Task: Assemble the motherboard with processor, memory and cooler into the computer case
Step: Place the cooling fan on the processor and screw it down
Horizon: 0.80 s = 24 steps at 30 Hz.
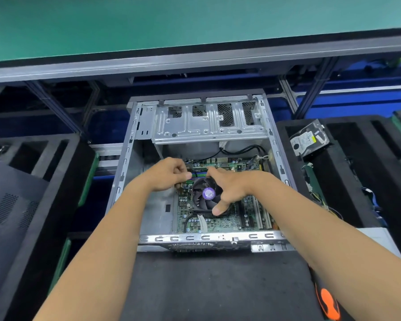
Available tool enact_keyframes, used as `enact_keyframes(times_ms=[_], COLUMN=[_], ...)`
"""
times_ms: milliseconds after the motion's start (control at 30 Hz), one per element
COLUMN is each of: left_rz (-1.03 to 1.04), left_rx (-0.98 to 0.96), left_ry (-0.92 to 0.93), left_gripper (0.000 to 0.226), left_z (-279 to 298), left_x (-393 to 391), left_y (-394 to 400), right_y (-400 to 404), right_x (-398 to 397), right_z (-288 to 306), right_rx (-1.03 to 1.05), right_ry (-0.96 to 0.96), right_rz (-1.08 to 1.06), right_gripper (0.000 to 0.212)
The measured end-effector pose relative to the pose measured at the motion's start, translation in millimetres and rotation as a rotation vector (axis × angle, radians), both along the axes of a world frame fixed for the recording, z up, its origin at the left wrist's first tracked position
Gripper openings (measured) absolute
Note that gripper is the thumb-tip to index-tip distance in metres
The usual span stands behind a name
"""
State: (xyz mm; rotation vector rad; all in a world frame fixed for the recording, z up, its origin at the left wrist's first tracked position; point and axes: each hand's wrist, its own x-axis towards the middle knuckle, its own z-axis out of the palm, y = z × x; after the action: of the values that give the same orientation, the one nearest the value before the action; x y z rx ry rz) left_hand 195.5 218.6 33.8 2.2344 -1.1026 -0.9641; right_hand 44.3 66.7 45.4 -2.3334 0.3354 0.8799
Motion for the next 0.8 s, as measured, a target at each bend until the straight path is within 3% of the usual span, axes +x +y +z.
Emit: enact_keyframes(times_ms=[100, 233, 367, 467, 633, 800], left_rz=[0.01, -0.049, -0.043, -0.034, -0.046, 0.062], left_rx=[0.016, 0.081, 0.154, 0.161, 0.184, 0.221], left_ry=[-0.028, 0.057, 0.142, 0.101, 0.08, -0.141], left_gripper=[0.019, 0.026, 0.018, 0.019, 0.033, 0.049], left_z=[1, 0, -6, -6, -6, -9], left_x=[0, -2, -7, -7, -2, 7], left_y=[2, 1, 1, 0, 1, 2], right_y=[0, 1, 0, 4, 14, 14], right_x=[0, -1, 1, 2, 6, 6], right_z=[-2, -3, -3, -3, -5, -4], right_rx=[-0.019, -0.04, -0.098, -0.174, -0.104, -0.062], right_ry=[0.008, 0.001, -0.054, -0.155, -0.172, -0.138], right_rz=[0.011, 0.027, 0.078, 0.144, 0.141, 0.124], right_gripper=[0.102, 0.099, 0.102, 0.109, 0.103, 0.111])
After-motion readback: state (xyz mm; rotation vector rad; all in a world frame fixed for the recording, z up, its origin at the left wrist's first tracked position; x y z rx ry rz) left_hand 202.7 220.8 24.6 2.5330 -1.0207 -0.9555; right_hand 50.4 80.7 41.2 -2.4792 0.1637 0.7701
